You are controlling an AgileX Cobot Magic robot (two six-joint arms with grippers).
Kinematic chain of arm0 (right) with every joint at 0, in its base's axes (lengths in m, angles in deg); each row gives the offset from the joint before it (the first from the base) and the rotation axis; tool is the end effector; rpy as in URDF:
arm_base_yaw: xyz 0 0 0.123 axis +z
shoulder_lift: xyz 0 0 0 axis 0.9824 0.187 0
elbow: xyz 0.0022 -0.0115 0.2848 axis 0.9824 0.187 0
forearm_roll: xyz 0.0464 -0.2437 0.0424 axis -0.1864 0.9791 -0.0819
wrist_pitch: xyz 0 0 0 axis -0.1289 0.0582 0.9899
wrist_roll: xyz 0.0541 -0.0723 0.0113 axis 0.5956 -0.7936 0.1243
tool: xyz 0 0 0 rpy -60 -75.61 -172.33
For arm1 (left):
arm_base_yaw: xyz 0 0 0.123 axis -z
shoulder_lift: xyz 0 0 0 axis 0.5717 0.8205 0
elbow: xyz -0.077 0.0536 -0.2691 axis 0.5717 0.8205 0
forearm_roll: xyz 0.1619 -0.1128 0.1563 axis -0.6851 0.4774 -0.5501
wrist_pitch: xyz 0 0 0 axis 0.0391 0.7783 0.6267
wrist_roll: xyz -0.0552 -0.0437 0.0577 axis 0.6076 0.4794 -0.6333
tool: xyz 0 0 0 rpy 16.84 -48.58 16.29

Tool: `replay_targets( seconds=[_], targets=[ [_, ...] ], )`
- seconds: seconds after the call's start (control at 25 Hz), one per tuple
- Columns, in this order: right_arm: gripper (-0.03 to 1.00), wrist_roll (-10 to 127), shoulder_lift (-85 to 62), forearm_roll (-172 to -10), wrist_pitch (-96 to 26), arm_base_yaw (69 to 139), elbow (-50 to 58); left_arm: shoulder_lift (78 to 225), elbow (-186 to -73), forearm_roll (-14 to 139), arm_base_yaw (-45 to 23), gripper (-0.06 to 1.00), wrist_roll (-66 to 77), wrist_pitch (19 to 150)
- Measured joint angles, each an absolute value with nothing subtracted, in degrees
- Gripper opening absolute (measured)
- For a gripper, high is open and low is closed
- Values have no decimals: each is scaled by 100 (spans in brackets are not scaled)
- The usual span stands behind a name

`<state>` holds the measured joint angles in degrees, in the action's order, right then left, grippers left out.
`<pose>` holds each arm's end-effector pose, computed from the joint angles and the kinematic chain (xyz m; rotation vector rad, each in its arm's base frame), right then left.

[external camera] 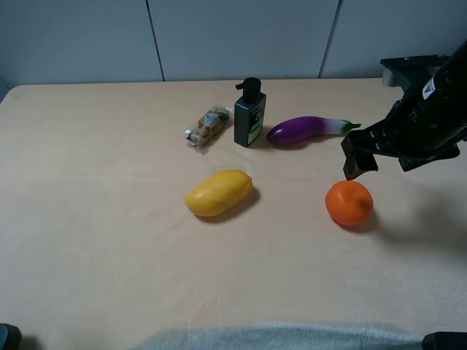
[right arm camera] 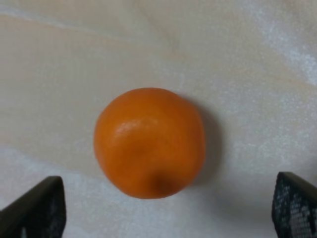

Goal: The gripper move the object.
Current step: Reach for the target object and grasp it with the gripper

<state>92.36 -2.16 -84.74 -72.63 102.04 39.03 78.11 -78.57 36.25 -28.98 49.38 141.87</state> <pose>0.2229 0.0956 0.2039 -0.2831 2.9431 0.1121 -0.0050 0.0177 0.2769 -0.0777 2.0278 0.0881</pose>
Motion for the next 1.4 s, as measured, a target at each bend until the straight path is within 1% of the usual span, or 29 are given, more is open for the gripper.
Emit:
replay_targets(
  seconds=[0.2, 0.4, 0.6, 1.08, 1.4],
  targets=[
    [63, 9341, -216, -8552, -7268, 10503, 3931, 7811, -7857, 3625, -2898, 74, 4938, 14187],
    [63, 9364, -222, -8717, -7226, 10562, 4316, 7811, -7857, 3620, -2898, 74, 4938, 14187],
    [68, 9364, -222, -8696, -6953, 10562, 4719, 7811, -7857, 3620, -2898, 74, 4938, 14187],
    [69, 9364, -196, -8696, -6456, 10562, 4748, 7811, -7857, 3604, -2898, 74, 4938, 14187],
    [69, 9347, 341, -8696, -6142, 10562, 4748, 7811, -7857, 3604, -2898, 74, 4938, 14187]
  ],
)
